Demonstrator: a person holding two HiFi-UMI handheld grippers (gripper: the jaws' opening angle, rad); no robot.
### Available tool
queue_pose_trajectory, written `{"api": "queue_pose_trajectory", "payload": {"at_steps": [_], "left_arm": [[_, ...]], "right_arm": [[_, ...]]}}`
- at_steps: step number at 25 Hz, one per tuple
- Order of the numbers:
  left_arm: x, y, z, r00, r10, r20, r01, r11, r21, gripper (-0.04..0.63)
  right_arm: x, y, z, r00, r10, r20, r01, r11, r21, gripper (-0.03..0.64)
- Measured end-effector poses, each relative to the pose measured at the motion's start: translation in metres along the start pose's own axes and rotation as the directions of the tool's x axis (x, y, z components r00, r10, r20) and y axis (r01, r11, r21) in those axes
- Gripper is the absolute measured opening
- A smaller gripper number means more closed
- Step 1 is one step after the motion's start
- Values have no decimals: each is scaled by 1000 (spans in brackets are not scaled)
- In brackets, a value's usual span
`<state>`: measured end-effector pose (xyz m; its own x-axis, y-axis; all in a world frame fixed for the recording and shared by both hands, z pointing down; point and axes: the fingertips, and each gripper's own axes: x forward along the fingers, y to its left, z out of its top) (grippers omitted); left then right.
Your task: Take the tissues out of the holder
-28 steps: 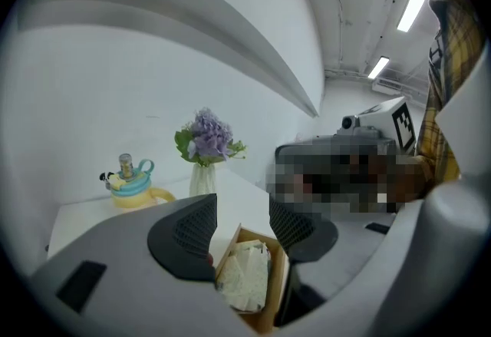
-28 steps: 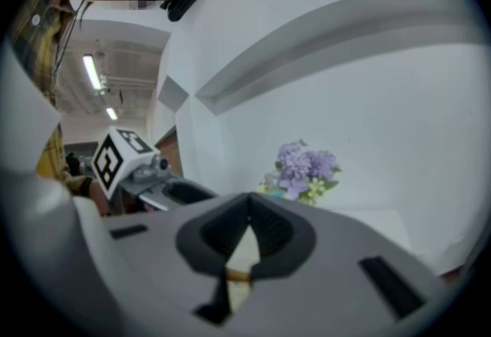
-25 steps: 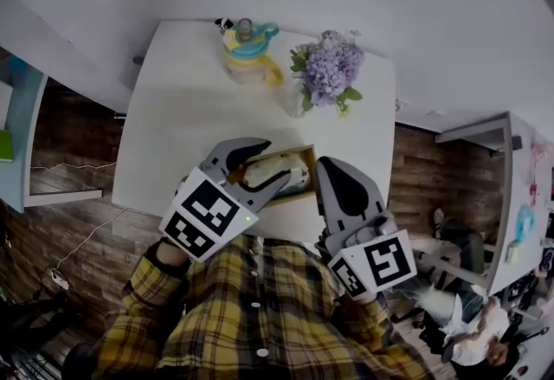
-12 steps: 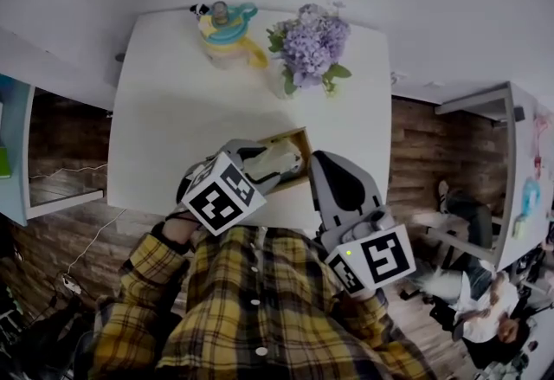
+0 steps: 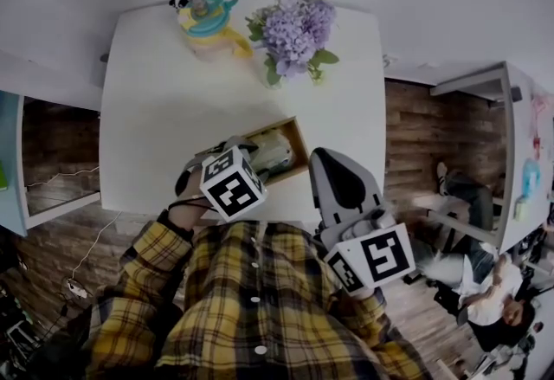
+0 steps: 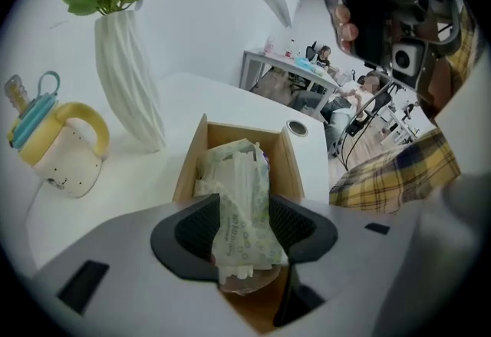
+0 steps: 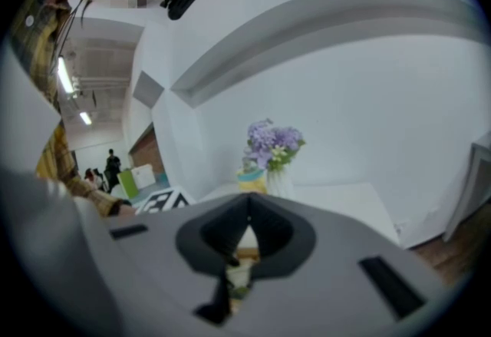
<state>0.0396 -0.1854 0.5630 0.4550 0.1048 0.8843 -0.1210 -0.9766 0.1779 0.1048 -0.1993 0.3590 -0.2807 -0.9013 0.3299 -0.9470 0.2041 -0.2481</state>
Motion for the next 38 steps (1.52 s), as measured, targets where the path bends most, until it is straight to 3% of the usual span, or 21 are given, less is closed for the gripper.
{"api": "queue_pose_trajectory", "payload": {"at_steps": [5,12,21,27,38], "left_arm": [[16,1,-7,998,19,-64,-16,999,50,207],[29,-1,-12,995,21,-94,-16,999,51,204],[34,1,-15,996,40,-76,-35,997,64,146],[32,3,-13,996,53,-68,-49,997,67,67],[14,2,-9,996,90,-15,-89,993,83,46]], "right_arm": [[-2,-5,-3,1000,-14,-2,15,1000,16,11],[3,1,-6,1000,12,-15,-12,1000,20,11],[6,4,-10,999,28,-39,-28,1000,10,11],[7,7,-11,998,36,-44,-36,999,2,11],[6,11,-8,998,42,-44,-42,999,-17,11]]}}
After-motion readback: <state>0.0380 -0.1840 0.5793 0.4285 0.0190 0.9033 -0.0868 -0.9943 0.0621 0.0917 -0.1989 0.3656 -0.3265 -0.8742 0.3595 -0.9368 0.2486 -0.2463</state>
